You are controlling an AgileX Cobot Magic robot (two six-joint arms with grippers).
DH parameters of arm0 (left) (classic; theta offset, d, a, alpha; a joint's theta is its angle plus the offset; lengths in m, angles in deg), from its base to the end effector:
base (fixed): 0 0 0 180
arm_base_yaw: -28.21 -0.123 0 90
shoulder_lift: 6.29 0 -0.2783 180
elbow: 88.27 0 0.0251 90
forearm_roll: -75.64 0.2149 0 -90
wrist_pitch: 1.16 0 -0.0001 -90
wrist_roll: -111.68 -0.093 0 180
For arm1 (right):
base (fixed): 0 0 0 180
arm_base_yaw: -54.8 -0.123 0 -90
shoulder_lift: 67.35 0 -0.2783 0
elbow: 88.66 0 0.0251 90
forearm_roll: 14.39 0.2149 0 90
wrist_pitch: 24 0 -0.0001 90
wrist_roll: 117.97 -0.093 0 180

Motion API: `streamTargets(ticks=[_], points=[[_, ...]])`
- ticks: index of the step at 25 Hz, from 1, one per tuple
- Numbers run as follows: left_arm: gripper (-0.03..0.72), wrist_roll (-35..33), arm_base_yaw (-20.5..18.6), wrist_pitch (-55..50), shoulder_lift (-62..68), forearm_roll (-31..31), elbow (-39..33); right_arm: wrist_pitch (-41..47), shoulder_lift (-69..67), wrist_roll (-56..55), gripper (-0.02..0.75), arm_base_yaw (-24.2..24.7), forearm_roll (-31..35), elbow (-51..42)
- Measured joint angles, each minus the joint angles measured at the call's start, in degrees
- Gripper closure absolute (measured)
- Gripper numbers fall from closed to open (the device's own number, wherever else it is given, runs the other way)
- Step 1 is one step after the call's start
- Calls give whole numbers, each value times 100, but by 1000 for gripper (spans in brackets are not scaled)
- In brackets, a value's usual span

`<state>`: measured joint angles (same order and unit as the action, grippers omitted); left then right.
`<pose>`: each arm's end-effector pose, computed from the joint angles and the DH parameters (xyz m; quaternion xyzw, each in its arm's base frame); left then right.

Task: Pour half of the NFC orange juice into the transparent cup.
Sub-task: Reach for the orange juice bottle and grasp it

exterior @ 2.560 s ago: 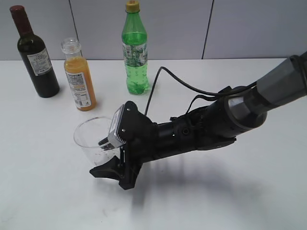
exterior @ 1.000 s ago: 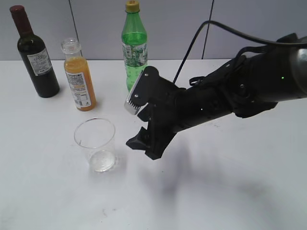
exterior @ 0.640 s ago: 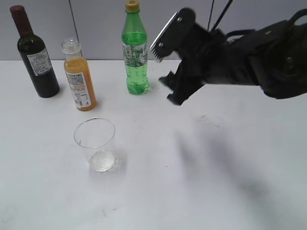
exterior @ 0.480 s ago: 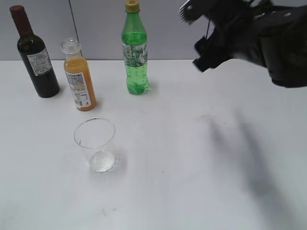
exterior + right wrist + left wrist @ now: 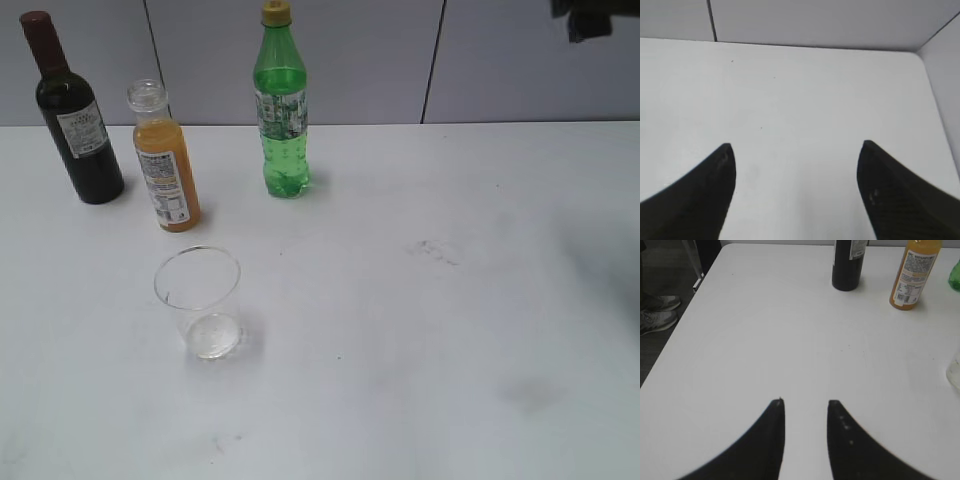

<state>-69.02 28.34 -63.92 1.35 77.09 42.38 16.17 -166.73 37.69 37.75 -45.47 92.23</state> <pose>-0.0286 0.0022 0.2519 0.0056 0.8648 0.0151 0.5018 0.3191 0.0654 0.3293 -0.0730 0.9079 -0.0987 0.4008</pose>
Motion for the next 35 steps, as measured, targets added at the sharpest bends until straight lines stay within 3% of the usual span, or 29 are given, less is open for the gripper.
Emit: streamTargets(ticks=[4,7,12,17,27,35], points=[[449,0,0,0,0,0,0,491,0,1429,158,1009,1991,748],[449,0,0,0,0,0,0,1192,0,2124,160,1568,2619,1120],[449,0,0,0,0,0,0,2580,4,2573,160,1754,2859,1326],[449,0,0,3,0,0,0,2861,346,2653,160,1754,3061,968],[449,0,0,3,0,0,0,2899,3073,2880,162,1754,2999,-1740],[449,0,0,3,0,0,0,2396,5361,2833,164,1754,3107,-3660]])
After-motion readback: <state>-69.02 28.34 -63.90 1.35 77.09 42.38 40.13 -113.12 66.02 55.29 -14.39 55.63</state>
